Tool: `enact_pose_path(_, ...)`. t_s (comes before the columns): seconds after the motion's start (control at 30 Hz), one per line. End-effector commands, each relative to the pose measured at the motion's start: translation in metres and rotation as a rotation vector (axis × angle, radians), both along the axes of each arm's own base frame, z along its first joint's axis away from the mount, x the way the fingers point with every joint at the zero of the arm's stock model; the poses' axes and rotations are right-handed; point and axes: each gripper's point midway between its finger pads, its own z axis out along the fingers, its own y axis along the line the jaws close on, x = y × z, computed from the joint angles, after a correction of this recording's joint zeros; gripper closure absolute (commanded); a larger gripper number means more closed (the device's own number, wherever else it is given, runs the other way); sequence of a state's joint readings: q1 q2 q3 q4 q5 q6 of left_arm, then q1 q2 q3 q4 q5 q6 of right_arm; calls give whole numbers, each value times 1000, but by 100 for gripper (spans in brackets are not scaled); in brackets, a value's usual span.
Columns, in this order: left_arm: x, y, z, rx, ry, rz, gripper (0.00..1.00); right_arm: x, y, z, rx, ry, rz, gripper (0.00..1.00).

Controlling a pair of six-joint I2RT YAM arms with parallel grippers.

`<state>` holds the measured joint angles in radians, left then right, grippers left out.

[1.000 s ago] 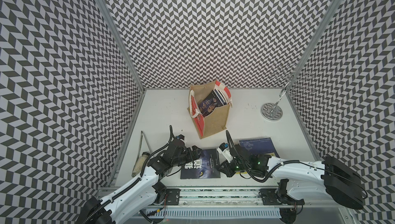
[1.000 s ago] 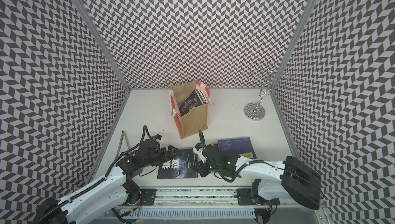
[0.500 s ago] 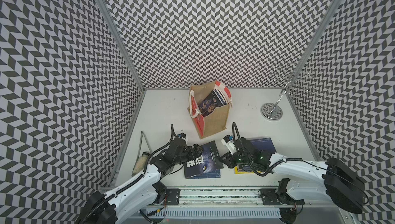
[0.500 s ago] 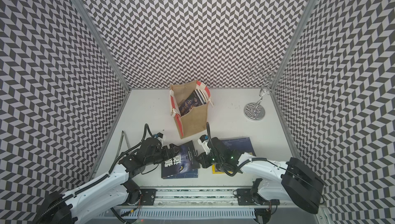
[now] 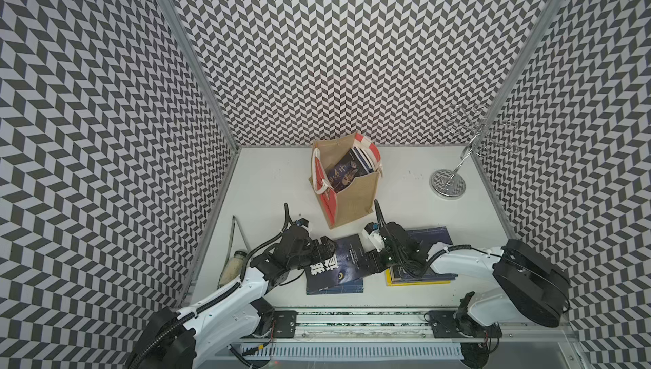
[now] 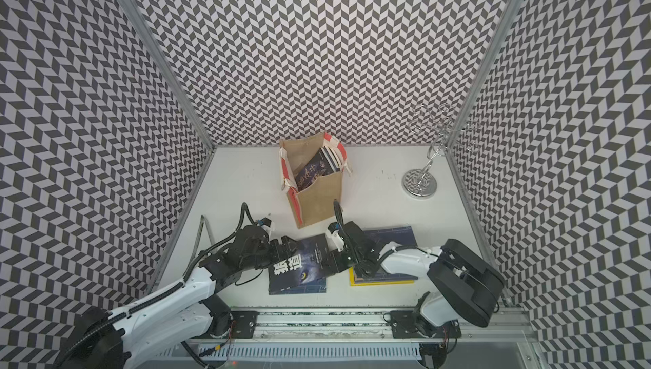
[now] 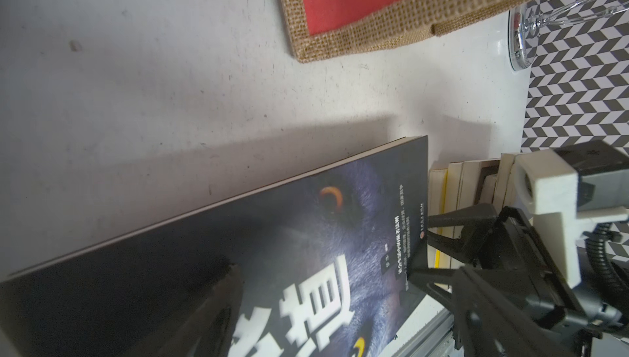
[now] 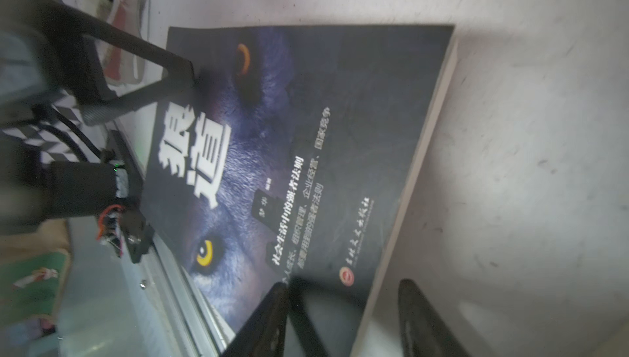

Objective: Put the books into the canvas bag
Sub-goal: Pick up the book from the book.

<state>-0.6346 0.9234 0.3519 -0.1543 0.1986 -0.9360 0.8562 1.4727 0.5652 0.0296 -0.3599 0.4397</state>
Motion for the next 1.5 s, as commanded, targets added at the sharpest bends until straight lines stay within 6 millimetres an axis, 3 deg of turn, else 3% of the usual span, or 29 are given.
enact_pose_path(0.0,-13,8,-25,57,77,-3,5,4,11,5,42,-10,16,40)
enact_pose_path(0.13,-14,7,-31,61,91,-6,5,-3,21,7,94,29,59,35)
enact_pose_path(0.2,-13,6,-31,61,90,-9,5,-5,25,10,118,42,72,38)
enact_pose_path(0.4,-13,8,-31,64,88,-4,5,0,30,38,196,-5,59,81)
enact_pose_path(0.47,-12,7,-30,62,85,-6,5,4,28,45,201,-26,47,91)
enact_pose_path(0.57,-11,5,-28,54,79,-9,5,11,26,59,214,-52,42,100)
enact_pose_path(0.67,-8,3,-20,44,59,-15,5,17,25,77,231,-89,43,100)
enact_pose_path(0.77,1,8,5,65,-15,5,5,21,26,99,238,-139,65,100)
enact_pose_path(1.03,37,55,101,121,-246,158,4,23,14,170,183,-283,119,100)
enact_pose_path(1.17,54,74,149,145,-350,195,4,24,0,220,170,-407,117,100)
enact_pose_path(1.3,66,80,187,155,-434,204,4,24,-9,280,236,-542,121,100)
enact_pose_path(1.47,83,74,208,147,-476,165,3,72,-28,347,157,-679,-5,100)
